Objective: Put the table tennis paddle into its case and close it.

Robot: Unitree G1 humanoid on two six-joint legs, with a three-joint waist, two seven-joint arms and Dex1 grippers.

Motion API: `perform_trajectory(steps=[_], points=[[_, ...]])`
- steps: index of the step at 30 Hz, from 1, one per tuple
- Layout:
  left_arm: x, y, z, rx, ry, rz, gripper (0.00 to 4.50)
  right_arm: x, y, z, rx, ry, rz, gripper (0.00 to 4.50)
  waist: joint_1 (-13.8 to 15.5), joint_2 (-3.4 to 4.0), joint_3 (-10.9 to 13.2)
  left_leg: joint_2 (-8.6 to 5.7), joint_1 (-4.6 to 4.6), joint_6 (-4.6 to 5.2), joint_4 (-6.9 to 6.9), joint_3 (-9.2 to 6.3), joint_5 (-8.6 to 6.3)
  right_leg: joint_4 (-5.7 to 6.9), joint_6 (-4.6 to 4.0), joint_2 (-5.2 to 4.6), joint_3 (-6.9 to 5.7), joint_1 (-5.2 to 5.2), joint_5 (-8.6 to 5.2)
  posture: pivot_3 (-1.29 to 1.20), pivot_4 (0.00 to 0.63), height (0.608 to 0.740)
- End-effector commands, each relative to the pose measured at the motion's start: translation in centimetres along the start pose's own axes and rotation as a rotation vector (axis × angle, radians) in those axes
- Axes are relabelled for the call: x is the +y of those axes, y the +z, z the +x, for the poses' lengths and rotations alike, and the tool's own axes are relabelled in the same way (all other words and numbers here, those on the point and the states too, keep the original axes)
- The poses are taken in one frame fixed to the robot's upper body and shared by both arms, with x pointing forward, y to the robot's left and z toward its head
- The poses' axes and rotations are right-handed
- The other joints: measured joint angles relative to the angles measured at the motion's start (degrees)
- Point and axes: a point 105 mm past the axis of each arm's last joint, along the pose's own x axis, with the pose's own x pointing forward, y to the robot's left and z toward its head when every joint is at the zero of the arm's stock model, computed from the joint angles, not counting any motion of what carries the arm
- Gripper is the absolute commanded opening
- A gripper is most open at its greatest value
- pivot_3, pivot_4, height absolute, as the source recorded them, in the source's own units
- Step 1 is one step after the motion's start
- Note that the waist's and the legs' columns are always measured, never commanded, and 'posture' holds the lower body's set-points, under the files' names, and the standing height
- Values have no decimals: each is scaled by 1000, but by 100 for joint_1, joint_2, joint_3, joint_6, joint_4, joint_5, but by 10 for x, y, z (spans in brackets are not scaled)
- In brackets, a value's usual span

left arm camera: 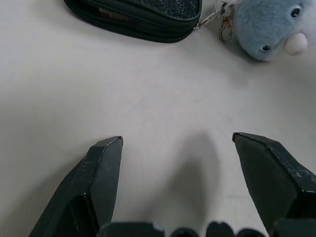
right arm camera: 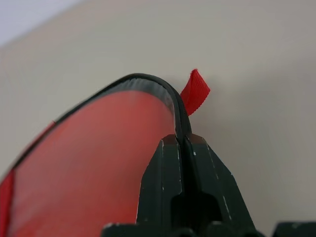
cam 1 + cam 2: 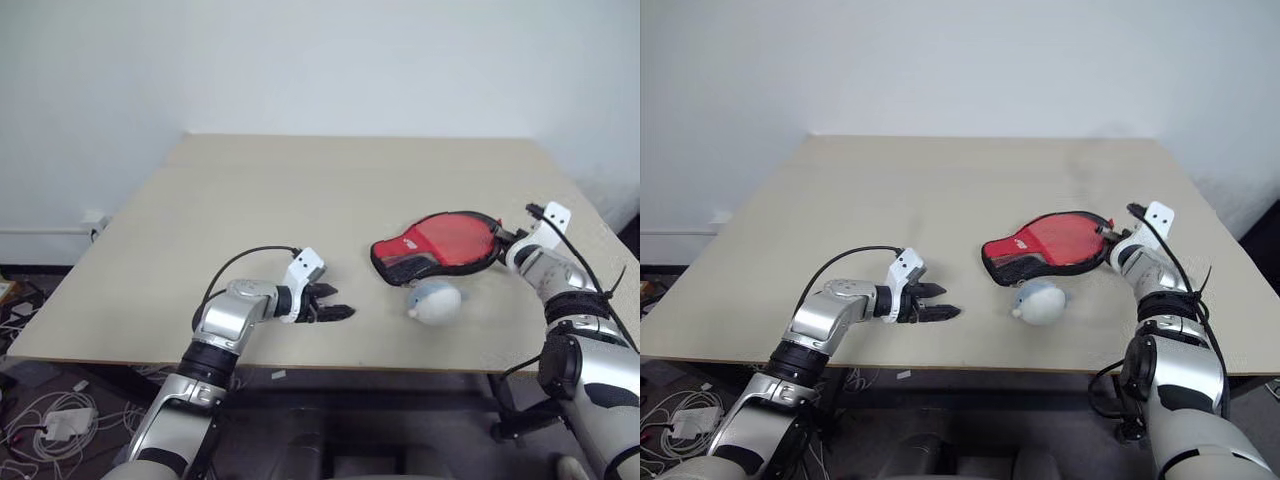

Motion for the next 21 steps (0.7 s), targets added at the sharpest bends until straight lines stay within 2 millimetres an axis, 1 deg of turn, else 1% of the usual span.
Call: perform_trajectory(steps=[1, 3, 5, 6, 7, 8, 9, 10, 11, 12, 13, 14, 15, 18, 21], points=[[2, 10, -8, -42, 11, 27, 3790, 5, 22, -1, -82, 7, -37, 1016, -11, 2, 1, 0, 0, -1, 0, 0, 1, 1, 0, 0, 0, 0, 0, 0, 0, 716], [4, 14, -9, -56, 12, 30, 3790, 3, 23, -1, -96, 2, -57, 1735, -36, 2, 1, 0, 1, -1, -1, -2, 5, 3, 0, 1, 0, 0, 0, 0, 0, 716], [4, 17, -11, -68, 11, 37, 3790, 1, 29, -3, -127, -7, -77, 2455, -63, 2, 1, 2, 2, -3, 0, -5, 9, 3, 1, 4, 0, 1, 0, 0, 0, 716], [5, 18, -12, -72, 14, 42, 3790, -1, 33, -4, -149, -18, -93, 2836, -79, 2, 1, 2, 2, -3, 0, -5, 11, 4, 1, 4, 0, 1, 1, 0, 0, 716], [8, 19, -14, -77, 26, 44, 3790, -1, 42, -6, -199, -16, -126, 3200, -84, 2, 2, 2, 3, -3, 0, -6, 13, 4, 1, 4, -1, 1, 1, 0, 0, 716], [11, 21, -15, -84, 38, 46, 3790, 2, 50, -9, -244, 5, -156, 3596, -90, 3, 2, 2, 3, -2, 0, -7, 15, 5, 1, 4, -1, 2, 1, 0, 0, 716], [14, 23, -17, -97, 51, 45, 3790, 9, 55, -11, -284, 53, -192, 3855, -101, 3, 2, 1, 3, -1, 0, -8, 16, 5, 1, 4, -1, 1, 1, 0, 0, 716], [16, 24, -18, -107, 59, 44, 3790, 14, 58, -13, -308, 88, -216, 3855, -113, 3, 2, 1, 2, -1, 1, -8, 17, 5, 1, 4, 0, 1, 2, 0, 0, 716], [19, 27, -20, -124, 71, 38, 3790, 26, 56, -15, -311, 176, -248, 3855, -119, 3, 2, 1, 2, 0, 1, -9, 18, 5, 2, 4, -1, 2, 2, 0, 0, 716], [22, 32, -24, -151, 84, 31, 3790, 50, 49, -24, -308, 352, -271, 3855, -119, 3, 2, 1, 3, 0, 1, -9, 18, 5, 3, 4, 0, 3, 3, 0, 0, 716], [25, 37, -27, -184, 101, 41, 3790, 75, 37, -39, -277, 559, -291, 3855, -118, -3, 4, 2, 2, 1, 1, -9, 18, 5, 5, 4, 0, 3, 4, 0, 0, 716], [26, 40, -30, -207, 113, 49, 3790, 92, 26, -54, -248, 709, -302, 3855, -118, -5, 5, 5, 1, 2, 0, -14, 18, 4, 7, 6, -1, 2, 5, 0, 0, 716], [27, 42, -33, -225, 122, 77, 3790, 104, 16, -70, -218, 830, -301, 3855, -122, -5, 5, 9, 2, 2, 3, -19, 17, 5, 8, 10, -4, 6, 5, 0, 0, 716], [27, 34, -38, -211, 124, 104, 3790, 125, -13, -94, -105, 977, -288, 3855, -118, -5, 5, 16, 3, 1, -1, -21, 17, 8, 8, 14, -3, 4, 5, 0, 0, 716], [29, 34, -41, -221, 131, 102, 3790, 141, -26, -116, -63, 1087, -272, 3855, -108, -5, 6, 15, 4, -3, 8, -20, 18, 15, 3, 14, -3, 1, 9, 0, 0, 716]])
